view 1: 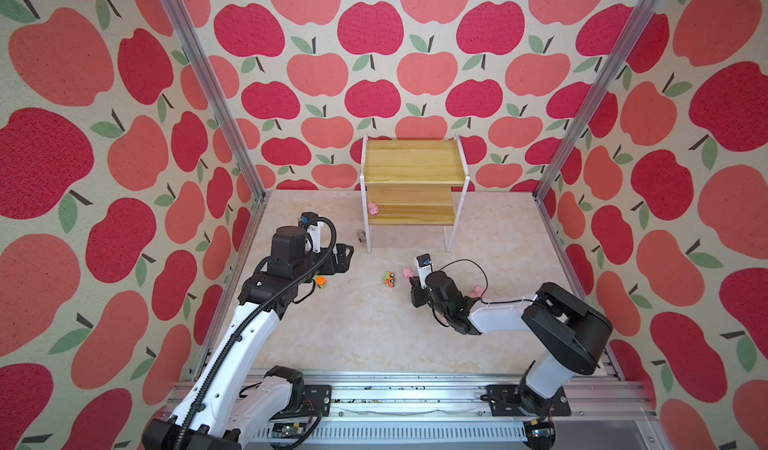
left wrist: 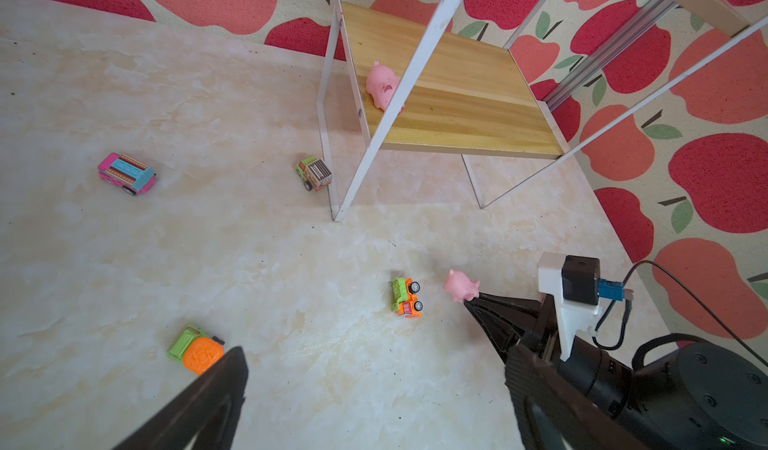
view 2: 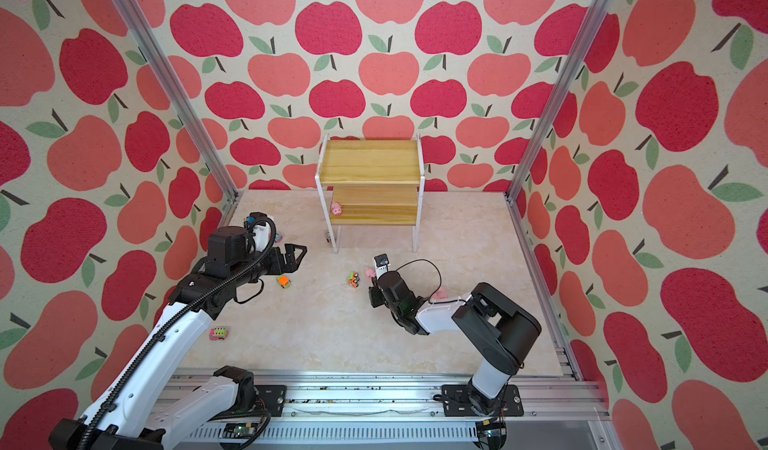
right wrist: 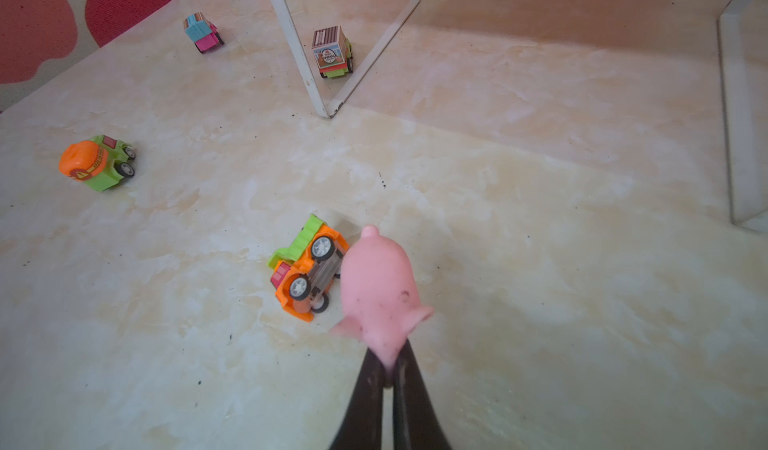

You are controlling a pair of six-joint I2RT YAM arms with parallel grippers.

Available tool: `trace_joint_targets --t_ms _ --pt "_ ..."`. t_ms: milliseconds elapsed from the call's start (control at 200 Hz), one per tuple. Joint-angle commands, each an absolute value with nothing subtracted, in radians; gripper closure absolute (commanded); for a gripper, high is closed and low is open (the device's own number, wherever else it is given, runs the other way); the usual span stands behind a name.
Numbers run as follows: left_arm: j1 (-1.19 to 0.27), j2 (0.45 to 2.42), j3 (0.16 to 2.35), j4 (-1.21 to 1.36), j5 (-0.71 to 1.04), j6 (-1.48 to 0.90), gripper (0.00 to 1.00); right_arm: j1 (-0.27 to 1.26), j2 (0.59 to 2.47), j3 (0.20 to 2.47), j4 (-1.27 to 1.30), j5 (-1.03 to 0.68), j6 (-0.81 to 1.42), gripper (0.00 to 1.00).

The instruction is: Place and organize the plastic toys onto the shelf

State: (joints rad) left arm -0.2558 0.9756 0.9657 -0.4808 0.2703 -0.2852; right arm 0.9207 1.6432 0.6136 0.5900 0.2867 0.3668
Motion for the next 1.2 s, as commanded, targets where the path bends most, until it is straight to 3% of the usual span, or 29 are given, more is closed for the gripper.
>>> trace_joint_targets --t_ms 0,425,795,1196 --pt "-0.260 0.974 0.953 -0.468 0.272 -0.265 0.01 0.930 1.586 0.672 0.529 0.305 0.357 0.92" --pt "-0.297 0.950 0.916 -0.422 0.285 -0.194 0.01 0.951 1.591 0.972 0.374 0.491 0.356 0.91" --pt "-0.344 0.862 0.800 -0.286 0.250 -0.081 0.01 0.926 1.780 1.241 0.326 0.611 0.399 0.91" --pt "-0.345 0.887 0.813 -0.304 0.222 -0.103 0.01 0.910 1.963 1.438 0.287 0.694 0.432 0.91"
